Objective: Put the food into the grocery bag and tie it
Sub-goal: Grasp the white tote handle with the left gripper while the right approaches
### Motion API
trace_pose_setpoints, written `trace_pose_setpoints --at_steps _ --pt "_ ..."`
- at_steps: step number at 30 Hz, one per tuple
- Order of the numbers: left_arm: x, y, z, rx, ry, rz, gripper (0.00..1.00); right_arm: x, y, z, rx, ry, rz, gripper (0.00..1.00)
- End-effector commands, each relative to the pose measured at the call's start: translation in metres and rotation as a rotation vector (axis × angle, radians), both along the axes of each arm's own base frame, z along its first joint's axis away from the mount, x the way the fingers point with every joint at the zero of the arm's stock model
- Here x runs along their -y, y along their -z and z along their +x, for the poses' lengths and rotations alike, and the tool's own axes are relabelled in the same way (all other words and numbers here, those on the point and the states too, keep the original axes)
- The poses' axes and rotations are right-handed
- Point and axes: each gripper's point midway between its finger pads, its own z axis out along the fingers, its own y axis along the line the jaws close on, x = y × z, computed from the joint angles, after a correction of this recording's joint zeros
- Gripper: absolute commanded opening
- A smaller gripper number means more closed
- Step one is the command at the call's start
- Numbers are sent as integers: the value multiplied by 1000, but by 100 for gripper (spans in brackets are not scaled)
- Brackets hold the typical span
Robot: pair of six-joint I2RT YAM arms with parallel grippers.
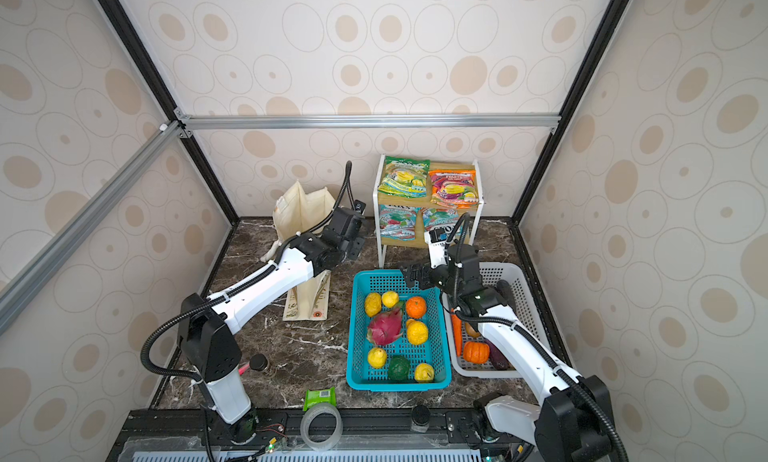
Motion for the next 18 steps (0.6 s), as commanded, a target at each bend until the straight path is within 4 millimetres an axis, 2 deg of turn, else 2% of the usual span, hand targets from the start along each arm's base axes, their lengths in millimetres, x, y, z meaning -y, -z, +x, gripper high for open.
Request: trace_pose_setpoints --at_steps 1,5,7,9,11,12,13,15,16,18 --pt "-3 8 4 -7 -19 3 10 1 -9 1 22 2 -15 100" --pt "-6 3 -4 22 -6 -43 2 1 -9 1 21 4 -19 100" --pt "-9 -1 -7 34 -4 -63 6 0 -9 1 17 1 -20 100" --pt "-9 0 -7 31 4 -75 0 0 -8 2 15 3 -17 100" --pt "-8 1 -7 22 7 -75 2 0 -8 2 12 5 -11 100" --pt "-7 2 -7 20 11 -75 14 0 -8 2 11 5 -9 100" --pt "-6 1 -6 22 14 -80 23 -1 -8 2 9 2 -7 100" --pt "-4 2 -5 25 22 -86 31 -1 -8 2 9 2 -5 100" --pt "-3 1 -4 29 21 -86 41 -1 -8 2 9 5 -5 100" --pt "-3 -1 -1 36 16 -88 50 -1 -9 2 9 6 -6 100"
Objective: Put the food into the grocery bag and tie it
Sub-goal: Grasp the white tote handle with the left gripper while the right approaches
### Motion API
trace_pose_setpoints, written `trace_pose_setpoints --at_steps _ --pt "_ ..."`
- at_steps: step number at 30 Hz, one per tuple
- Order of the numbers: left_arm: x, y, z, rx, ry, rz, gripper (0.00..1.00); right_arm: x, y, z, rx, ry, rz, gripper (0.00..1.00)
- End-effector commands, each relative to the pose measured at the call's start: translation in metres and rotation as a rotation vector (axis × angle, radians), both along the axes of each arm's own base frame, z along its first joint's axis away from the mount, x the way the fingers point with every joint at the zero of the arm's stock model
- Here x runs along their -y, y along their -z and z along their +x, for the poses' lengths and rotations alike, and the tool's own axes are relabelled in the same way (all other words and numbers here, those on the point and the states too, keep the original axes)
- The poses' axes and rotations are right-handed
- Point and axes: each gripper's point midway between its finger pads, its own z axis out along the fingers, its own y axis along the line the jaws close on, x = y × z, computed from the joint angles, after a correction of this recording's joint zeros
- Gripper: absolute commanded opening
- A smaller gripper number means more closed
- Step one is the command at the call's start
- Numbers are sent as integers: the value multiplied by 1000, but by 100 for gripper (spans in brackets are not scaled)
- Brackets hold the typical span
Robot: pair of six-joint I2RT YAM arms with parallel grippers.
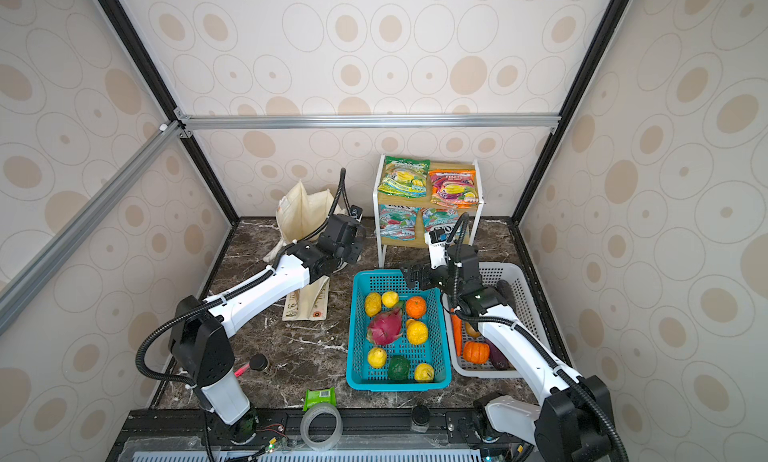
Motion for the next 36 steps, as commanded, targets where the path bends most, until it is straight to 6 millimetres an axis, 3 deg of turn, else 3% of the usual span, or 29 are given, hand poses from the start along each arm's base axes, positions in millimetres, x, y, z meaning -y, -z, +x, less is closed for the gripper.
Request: trace_pose_setpoints --at_steps 1,5,9,10,13,14,21,29,31,33,36 --pt "-1 -16 6 35 -7 -26 53 -3 -12 4 27 -1 5 100" --pt "7 -14 12 31 -1 -44 61 -3 -11 5 21 2 5 100" --pt "5 8 21 -14 -43 9 55 -4 -8 5 11 1 4 100" --pt "4 14 22 -27 -53 30 48 -4 -9 5 11 1 4 100" --pt "3 17 22 -37 -63 41 8 -3 -8 5 13 3 -3 100" --pt "2 16 20 -36 -61 30 0 -3 -8 5 13 3 -7 100" --pt "-11 -12 -12 -15 -71 -116 0 -6 -6 7 2 -3 -4 100" --pt "5 -15 -52 -60 4 -291 0 -24 -6 7 -7 -42 12 100" --pt "12 -16 -53 -62 31 -321 8 -29 -8 7 -9 -53 19 100" --pt "17 -15 -51 -61 45 -329 24 -35 -8 7 -10 -61 19 100" --pt "21 -20 -45 -54 51 -310 40 -43 -10 6 -10 -76 29 100"
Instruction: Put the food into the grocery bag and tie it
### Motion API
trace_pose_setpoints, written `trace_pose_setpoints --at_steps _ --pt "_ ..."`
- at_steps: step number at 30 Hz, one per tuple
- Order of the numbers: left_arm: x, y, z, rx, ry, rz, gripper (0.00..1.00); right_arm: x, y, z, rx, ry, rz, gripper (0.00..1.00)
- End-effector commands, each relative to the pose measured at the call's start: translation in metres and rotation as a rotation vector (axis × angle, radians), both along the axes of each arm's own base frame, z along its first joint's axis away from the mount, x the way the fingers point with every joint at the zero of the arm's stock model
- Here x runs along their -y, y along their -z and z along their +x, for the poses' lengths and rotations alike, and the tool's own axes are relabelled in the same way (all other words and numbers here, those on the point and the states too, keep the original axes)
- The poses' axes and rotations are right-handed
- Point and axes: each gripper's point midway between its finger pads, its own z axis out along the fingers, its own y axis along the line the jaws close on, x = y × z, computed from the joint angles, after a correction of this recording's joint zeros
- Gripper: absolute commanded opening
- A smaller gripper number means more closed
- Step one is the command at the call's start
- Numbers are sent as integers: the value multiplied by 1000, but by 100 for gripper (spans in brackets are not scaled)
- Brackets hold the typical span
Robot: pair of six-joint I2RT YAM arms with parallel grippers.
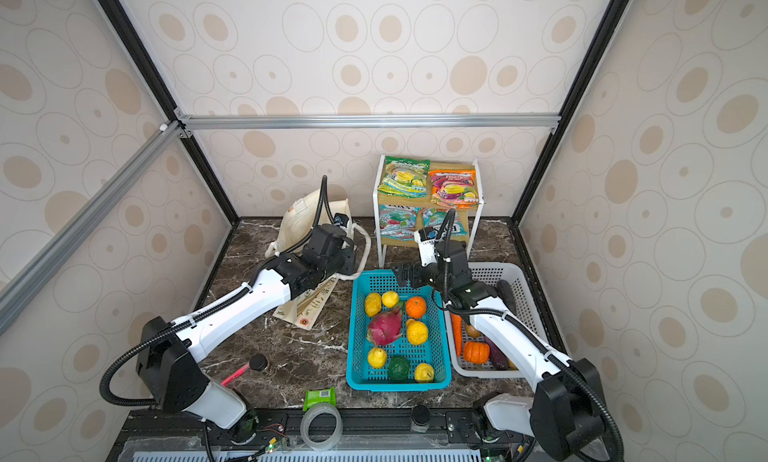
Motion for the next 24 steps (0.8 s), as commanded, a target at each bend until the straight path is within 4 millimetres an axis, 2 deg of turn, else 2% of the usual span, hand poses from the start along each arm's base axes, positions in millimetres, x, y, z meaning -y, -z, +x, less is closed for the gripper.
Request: trace_pose_setpoints --at_steps 1,3,5,8,10,14,17,22,23,24 --pt "12 -25 9 44 12 -48 51 -13 -14 1 17 -22 39 100" --pt "9 -46 14 86 3 -40 63 -21 -17 1 16 -38 59 100" --pt "-4 -71 20 136 -34 -9 78 -34 -18 0 7 -60 68 100" --pt "-37 -98 29 183 -104 46 84 -49 -18 -1 -2 -80 59 100" --pt "-70 -102 38 190 -161 64 85 -59 -20 -2 -8 -88 53 100" --pt "-134 -86 54 155 -248 100 86 -79 -20 -1 -42 -101 72 100" --pt "-167 -70 64 128 -287 98 88 -93 -20 0 -77 -101 84 100" --pt "-179 -45 73 84 -266 92 82 -108 -13 6 -141 -72 68 100" --pt "-178 -40 73 77 -258 87 77 -109 -11 7 -151 -67 65 100" --pt "-176 -35 73 68 -245 78 63 -111 -9 8 -166 -61 60 100"
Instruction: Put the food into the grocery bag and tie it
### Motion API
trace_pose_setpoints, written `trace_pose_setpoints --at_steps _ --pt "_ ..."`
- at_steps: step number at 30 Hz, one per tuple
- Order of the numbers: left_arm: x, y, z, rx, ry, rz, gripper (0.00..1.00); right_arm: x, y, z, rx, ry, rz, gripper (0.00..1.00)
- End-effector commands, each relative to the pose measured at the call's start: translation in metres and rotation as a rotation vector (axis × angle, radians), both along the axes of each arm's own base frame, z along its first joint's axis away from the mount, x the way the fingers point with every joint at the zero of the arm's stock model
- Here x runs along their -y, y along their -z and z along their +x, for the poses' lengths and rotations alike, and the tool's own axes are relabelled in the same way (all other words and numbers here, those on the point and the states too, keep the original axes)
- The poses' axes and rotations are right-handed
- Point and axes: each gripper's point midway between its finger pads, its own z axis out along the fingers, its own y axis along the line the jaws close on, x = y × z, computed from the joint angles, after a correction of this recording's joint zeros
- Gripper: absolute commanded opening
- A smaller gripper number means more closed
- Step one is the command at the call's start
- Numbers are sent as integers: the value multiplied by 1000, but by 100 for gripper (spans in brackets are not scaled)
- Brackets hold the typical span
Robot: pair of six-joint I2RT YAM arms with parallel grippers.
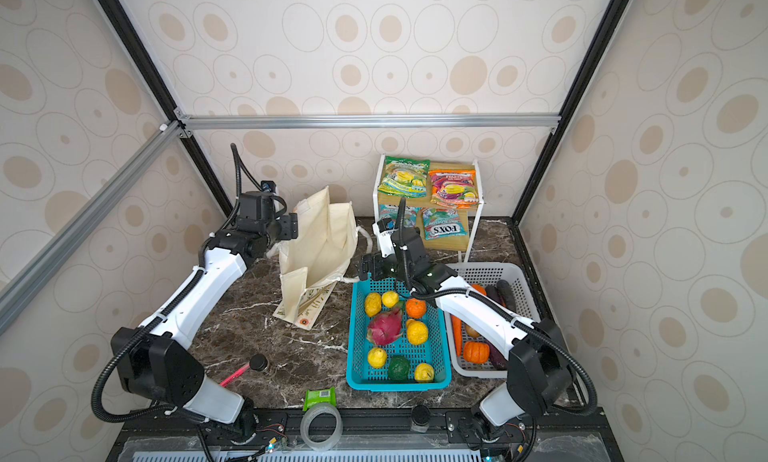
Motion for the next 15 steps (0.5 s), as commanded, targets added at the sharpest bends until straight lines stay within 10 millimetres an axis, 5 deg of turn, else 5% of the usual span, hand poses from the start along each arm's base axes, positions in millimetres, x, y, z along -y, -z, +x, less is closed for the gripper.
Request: trace_pose_setpoints --at_steps 1,4,9,12,15 --pt "16 10 1 -14 92 -15 49 -5 9 3 -70 48 -20 100" --pt "16 19 -5 -34 90 -37 16 -11 15 5 -102 69 -31 100" --pt "15 18 -19 -34 73 -83 0 -28 31 10 -156 108 -56 100" --pt "16 21 -32 -53 69 -124 0 -39 35 11 -174 112 -66 97" --pt "18 16 -36 -8 84 -148 39 -52 36 10 -171 90 -59 90"
